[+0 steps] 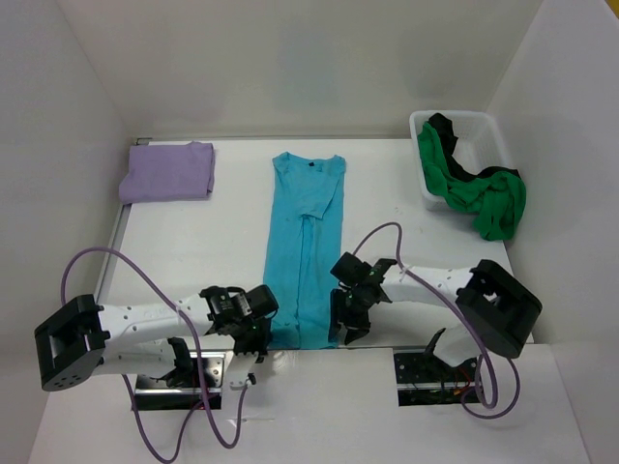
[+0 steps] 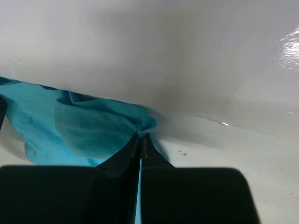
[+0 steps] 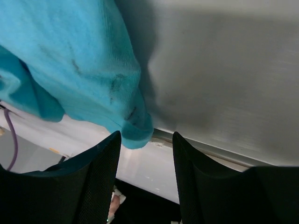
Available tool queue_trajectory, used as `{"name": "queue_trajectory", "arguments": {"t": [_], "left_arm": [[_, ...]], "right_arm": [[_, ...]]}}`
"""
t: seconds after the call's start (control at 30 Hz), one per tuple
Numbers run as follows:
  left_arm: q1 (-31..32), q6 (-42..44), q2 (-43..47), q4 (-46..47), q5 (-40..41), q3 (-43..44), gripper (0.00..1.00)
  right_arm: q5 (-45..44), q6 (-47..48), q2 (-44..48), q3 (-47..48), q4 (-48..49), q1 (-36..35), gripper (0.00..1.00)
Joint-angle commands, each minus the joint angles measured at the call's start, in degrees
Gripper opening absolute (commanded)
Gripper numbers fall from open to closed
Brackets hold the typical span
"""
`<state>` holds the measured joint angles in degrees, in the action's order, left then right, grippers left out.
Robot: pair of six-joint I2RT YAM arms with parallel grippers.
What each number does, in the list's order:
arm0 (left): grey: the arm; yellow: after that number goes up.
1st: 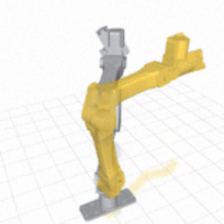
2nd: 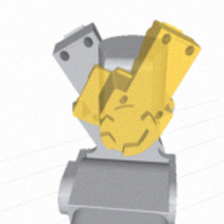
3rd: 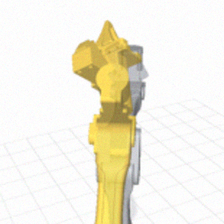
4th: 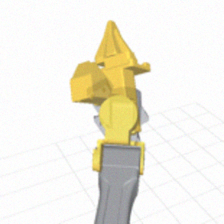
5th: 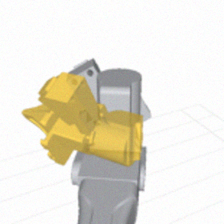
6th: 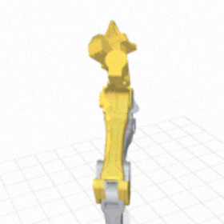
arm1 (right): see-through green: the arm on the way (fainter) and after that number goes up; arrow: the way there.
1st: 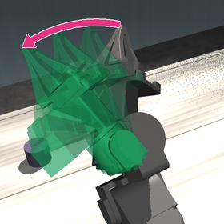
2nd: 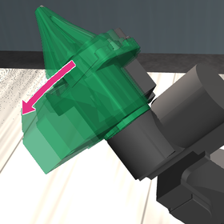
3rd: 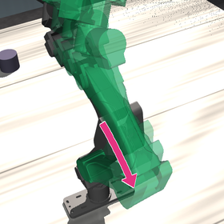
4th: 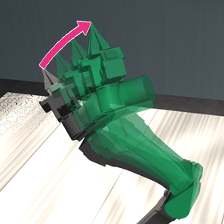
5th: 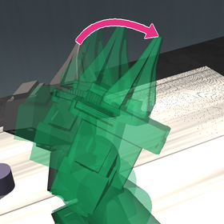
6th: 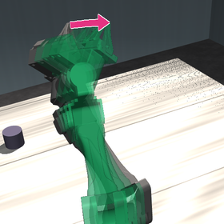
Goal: Fold and stack the t-shirts
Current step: Grab the bottom of the folded rectangular tshirt with both arms, then fold the folded rectangular tshirt in 1/3 of the way
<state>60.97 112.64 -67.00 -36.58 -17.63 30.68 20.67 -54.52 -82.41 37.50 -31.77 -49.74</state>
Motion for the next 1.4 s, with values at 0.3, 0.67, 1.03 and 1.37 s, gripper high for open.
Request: {"name": "queue_trajectory", "arguments": {"t": [0.3, 0.67, 1.03, 1.37], "left_arm": [[0.29, -2.78, 3.63, 0.02, -2.32, 1.41, 0.00], [0.29, -16.47, 4.16, 0.54, -5.40, 3.95, 0.00], [-17.87, -39.67, 3.55, 5.28, -9.43, 15.11, 0.00], [-31.78, -46.02, -9.98, 18.98, -13.57, 24.16, 0.00]], "right_arm": [[3.86, 0.91, -5.38, 0.91, 6.90, -0.98, 0.37], [2.54, 2.75, -1.62, 5.38, 2.07, -1.50, 0.00], [-0.28, 9.95, -0.38, 16.98, -3.21, 9.03, 0.00], [1.48, 18.57, -11.62, 28.94, -2.51, 21.42, 0.00]]}}
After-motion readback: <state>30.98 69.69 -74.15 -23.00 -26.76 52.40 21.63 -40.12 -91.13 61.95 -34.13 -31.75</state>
